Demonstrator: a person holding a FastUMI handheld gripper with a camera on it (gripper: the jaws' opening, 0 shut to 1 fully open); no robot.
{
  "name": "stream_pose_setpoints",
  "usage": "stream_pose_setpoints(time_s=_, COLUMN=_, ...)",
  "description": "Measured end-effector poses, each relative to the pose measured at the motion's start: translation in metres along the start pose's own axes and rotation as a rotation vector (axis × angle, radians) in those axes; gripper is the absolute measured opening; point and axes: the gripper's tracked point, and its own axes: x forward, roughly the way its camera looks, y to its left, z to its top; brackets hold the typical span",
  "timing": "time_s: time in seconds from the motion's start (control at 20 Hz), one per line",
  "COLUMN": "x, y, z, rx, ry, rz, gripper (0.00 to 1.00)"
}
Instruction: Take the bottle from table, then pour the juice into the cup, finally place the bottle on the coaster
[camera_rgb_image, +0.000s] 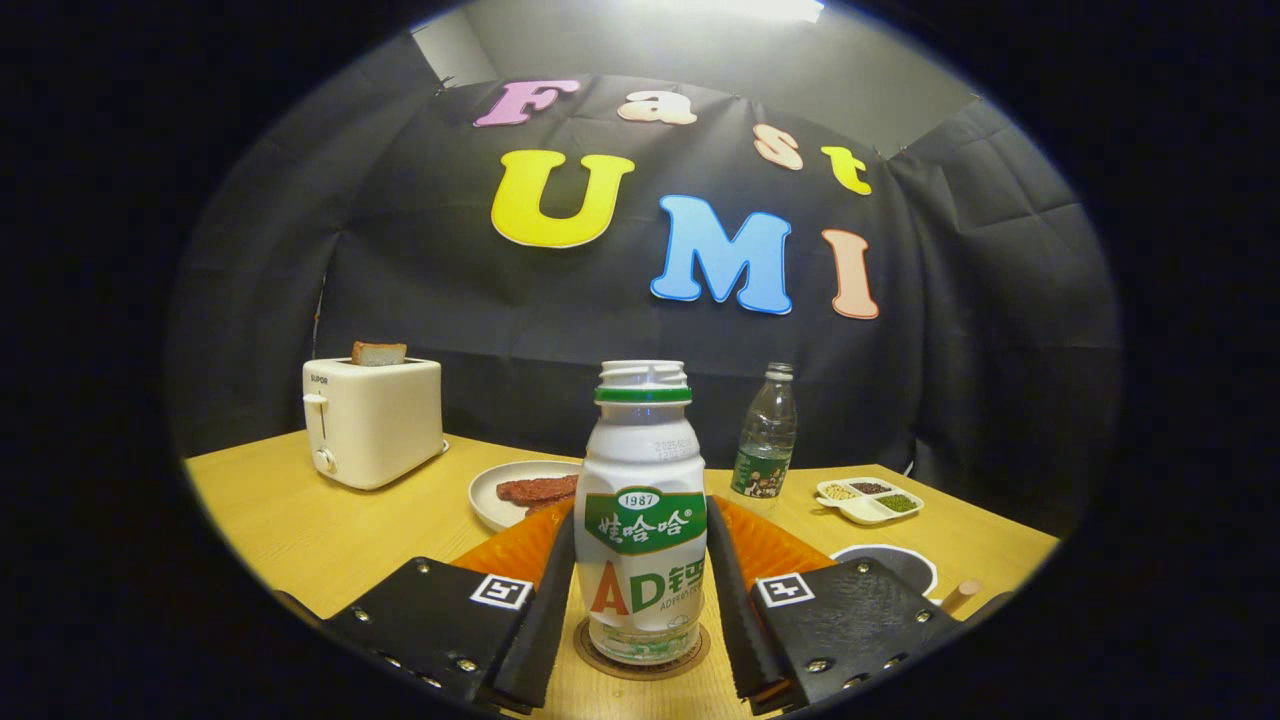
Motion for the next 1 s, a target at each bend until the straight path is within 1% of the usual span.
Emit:
stream_pose_setpoints(time_s=0.2, x=0.003, y=-0.003, z=-0.007, rx=0.081, ry=0.001, rz=0.011, gripper=0.67)
stream_pose_setpoints(time_s=0.3, x=0.004, y=-0.008, z=-0.01, rx=0.084, ry=0.002, rz=0.006, gripper=0.67)
stream_pose_setpoints(time_s=0.5, x=0.006, y=-0.011, z=-0.014, rx=0.136, ry=0.0, rz=0.006, gripper=0.67)
stream_pose_setpoints(time_s=0.85, x=0.007, y=-0.012, z=-0.015, rx=0.132, ry=0.001, rz=-0.008, gripper=0.67)
stream_pose_setpoints(time_s=0.95, x=0.007, y=-0.014, z=-0.018, rx=0.13, ry=0.016, rz=-0.021, gripper=0.76)
stream_pose_setpoints(time_s=1.0, x=0.01, y=-0.012, z=-0.021, rx=0.135, ry=0.016, rz=-0.015, gripper=0.83)
